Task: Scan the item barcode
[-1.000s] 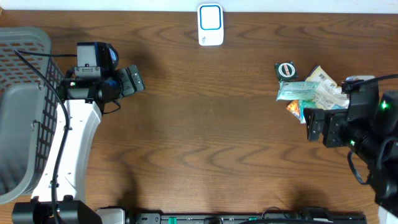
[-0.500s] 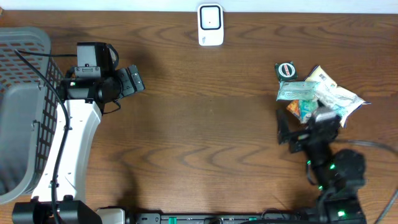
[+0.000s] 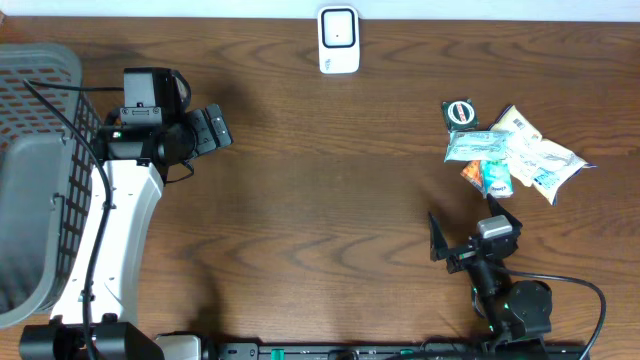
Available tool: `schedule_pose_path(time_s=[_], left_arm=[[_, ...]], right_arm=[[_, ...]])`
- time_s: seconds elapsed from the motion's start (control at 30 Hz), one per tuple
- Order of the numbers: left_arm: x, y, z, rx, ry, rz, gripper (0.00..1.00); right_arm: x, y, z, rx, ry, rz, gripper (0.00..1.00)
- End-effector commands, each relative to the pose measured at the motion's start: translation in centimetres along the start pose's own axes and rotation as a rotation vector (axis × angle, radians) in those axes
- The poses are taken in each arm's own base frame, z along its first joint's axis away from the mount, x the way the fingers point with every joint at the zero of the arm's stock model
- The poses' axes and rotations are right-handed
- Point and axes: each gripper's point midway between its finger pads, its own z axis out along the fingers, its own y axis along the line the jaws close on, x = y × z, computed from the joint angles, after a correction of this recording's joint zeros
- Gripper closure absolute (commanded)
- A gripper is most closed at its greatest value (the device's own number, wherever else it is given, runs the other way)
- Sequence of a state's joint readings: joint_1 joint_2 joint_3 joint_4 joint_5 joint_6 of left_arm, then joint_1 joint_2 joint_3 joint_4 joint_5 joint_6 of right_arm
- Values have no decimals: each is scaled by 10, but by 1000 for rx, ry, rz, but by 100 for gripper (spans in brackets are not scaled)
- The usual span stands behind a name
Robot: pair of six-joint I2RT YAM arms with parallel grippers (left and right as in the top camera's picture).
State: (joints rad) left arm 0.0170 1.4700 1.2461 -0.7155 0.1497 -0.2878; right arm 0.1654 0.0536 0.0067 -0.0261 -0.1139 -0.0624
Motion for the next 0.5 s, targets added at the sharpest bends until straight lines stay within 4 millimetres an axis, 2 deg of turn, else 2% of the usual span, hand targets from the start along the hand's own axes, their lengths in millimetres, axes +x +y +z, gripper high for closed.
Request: schedule_pose_path(time_s=[0.0,0.47], left_arm=[[-1,4,1,-18,-1,7,2],[-1,4,1,-18,-1,7,2]], right_arm=[[2,-2,-2,18,5,1,1],[0,-1,-3,15,-3,11,1]])
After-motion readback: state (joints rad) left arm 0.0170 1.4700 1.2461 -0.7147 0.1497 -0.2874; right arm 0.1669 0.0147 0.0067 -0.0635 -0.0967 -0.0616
